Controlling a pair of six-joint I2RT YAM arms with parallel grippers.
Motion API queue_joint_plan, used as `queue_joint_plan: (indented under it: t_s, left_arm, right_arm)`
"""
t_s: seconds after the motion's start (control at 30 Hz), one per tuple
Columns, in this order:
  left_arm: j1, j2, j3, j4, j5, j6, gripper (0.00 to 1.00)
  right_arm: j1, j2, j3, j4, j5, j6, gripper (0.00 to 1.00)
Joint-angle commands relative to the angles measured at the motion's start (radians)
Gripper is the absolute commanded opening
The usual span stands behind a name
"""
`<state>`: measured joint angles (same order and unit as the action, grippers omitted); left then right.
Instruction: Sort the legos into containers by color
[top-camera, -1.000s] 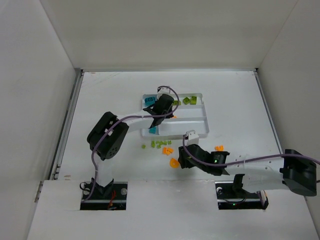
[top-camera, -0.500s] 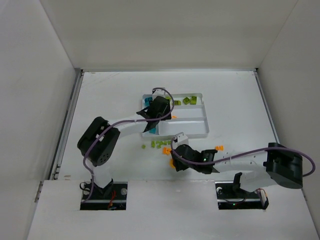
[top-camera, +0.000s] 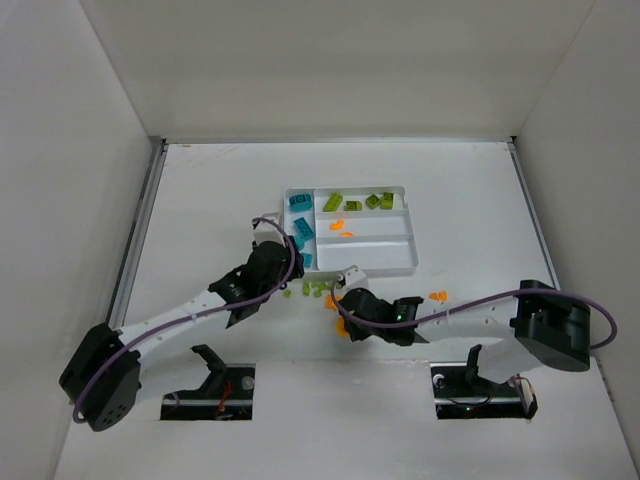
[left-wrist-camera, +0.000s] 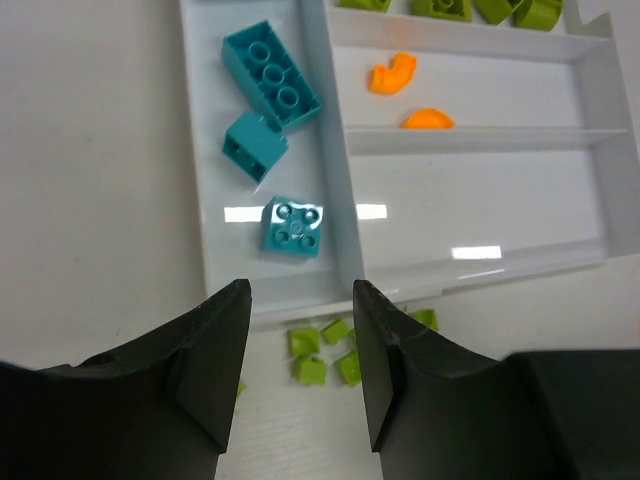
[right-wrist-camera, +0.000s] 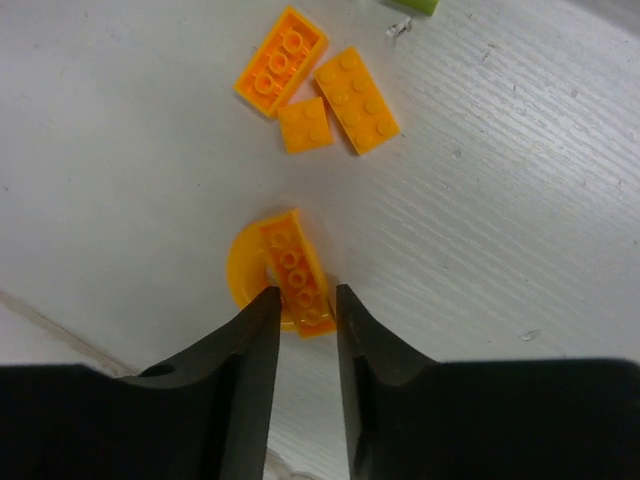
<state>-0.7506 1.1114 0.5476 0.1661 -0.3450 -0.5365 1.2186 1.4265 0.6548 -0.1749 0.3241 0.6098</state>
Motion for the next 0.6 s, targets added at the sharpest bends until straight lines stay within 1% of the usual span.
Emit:
queue_joint_plan:
  t_s: [0.0, 0.03, 0.07, 0.17, 0.33, 0.5, 0.57]
  left_arm:
    - [-0.032, -0.094, -0.066, -0.097, -0.074, -0.046, 0.42]
    - [-0.045, -0.113, -0.081, -0.118, -0.087, -0.054, 0.42]
    - [-0.054, -0.125, -0.092, -0.138, -0.101, -0.057, 0.42]
    - [-0.08, -0.119, -0.107, -0.169, -0.127, -0.059, 0.43]
    - [-0.124, -0.041, -0.121, -0.16, -0.15, -0.06, 0.47]
    - [-0.141, 0.034, -0.121, -0.102, -0.163, -0.043, 0.48]
    - [-0.14, 0.06, -0.118, -0.086, -0.167, -0.036, 0.47]
  right_arm:
    - [-0.004, 0.035, 0.034, -0.003, -0.007, -0.021, 0.31]
    - [-0.006, 0.04, 0.035, -0.003, -0.007, -0.022, 0.29]
    - [-0.006, 0.04, 0.035, -0.003, -0.003, -0.022, 0.24]
    - [-0.012, 0.012, 0.032, -0.005, 0.009, -0.013, 0.19]
    - [-0.018, -0.063, 0.017, -0.011, 0.027, -0.007, 0.18]
    - [-0.026, -0.188, 0.017, -0.055, 0.05, -0.001, 0.18]
    - [-0.055, -0.244, 0.019, -0.06, 0.049, -0.01, 0.18]
